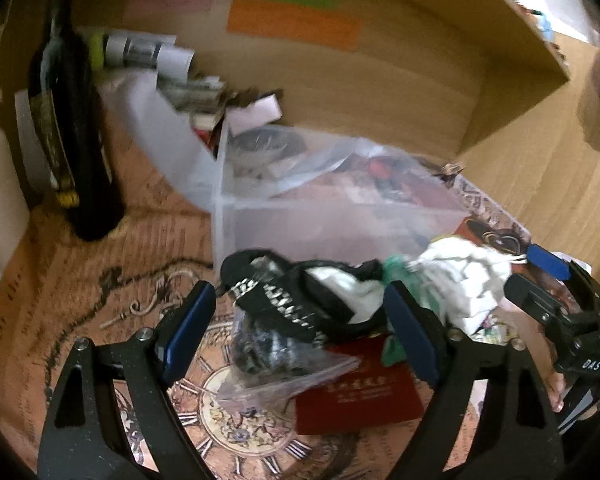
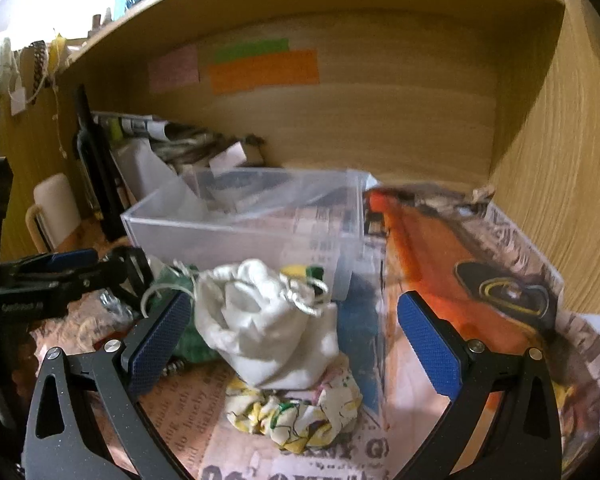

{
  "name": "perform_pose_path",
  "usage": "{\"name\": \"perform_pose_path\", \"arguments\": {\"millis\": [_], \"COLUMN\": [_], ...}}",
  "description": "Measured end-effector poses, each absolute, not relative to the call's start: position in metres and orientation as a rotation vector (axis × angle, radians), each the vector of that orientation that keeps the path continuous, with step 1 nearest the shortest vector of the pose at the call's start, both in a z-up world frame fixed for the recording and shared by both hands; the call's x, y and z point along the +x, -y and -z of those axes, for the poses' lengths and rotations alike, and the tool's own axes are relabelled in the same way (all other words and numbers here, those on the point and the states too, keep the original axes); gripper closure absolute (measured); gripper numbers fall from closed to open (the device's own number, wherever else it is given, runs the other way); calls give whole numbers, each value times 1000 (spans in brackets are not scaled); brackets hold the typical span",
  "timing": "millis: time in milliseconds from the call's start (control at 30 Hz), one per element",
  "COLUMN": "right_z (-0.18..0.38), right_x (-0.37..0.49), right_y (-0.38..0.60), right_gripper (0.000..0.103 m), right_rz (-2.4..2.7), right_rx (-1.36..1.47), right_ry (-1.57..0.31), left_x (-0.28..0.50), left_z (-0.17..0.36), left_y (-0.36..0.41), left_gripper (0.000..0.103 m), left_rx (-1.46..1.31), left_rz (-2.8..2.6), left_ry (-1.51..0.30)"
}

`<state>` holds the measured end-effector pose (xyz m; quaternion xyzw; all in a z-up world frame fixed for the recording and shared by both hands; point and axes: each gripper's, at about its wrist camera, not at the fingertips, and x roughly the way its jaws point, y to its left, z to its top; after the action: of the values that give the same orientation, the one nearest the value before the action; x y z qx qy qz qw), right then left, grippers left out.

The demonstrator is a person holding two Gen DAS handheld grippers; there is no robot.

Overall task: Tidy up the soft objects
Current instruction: 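Grasp the black chain-pattern strap with the left tool while the right tool grasps the white drawstring bag, then carry both items over the clear plastic box and open both tools to drop them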

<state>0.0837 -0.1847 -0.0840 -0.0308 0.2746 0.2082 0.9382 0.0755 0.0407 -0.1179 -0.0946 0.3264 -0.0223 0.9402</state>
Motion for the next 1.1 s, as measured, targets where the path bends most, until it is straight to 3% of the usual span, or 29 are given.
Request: {"name": "perform_pose_path", "arguments": {"millis": [167, 400, 467, 500, 600, 700, 1100], "right_z": [94, 100, 102, 104, 105, 102, 74], "right_x": [91, 96, 98, 99, 99, 98, 90], "right_y": [186, 184, 182, 182, 183, 185, 188], "right_gripper": [11, 37, 48, 56, 64, 80, 87], "right_rz": [-431, -460, -469, -478, -479, -482, -476], "right_rx": [-55, -47, -44, -41, -24, -14, -1], "right_ry": [-598, -627, -642, -652, -657, -652, -549], "left_x": [86, 92, 94, 94, 93, 89, 73], "left_z": [132, 134, 135, 135, 133, 130, 103], "left_y": [-48, -47, -48, -48, -46, -44, -37], "left_gripper": [34, 52, 65, 65, 71, 79, 87], "left_rx": [-219, -229, -240, -241, -238, -237, -203], "left_rz": [34, 38, 52, 48, 37, 41, 39], "left_ry": [-710, -711, -722, -723, -717, -708, -609]}}
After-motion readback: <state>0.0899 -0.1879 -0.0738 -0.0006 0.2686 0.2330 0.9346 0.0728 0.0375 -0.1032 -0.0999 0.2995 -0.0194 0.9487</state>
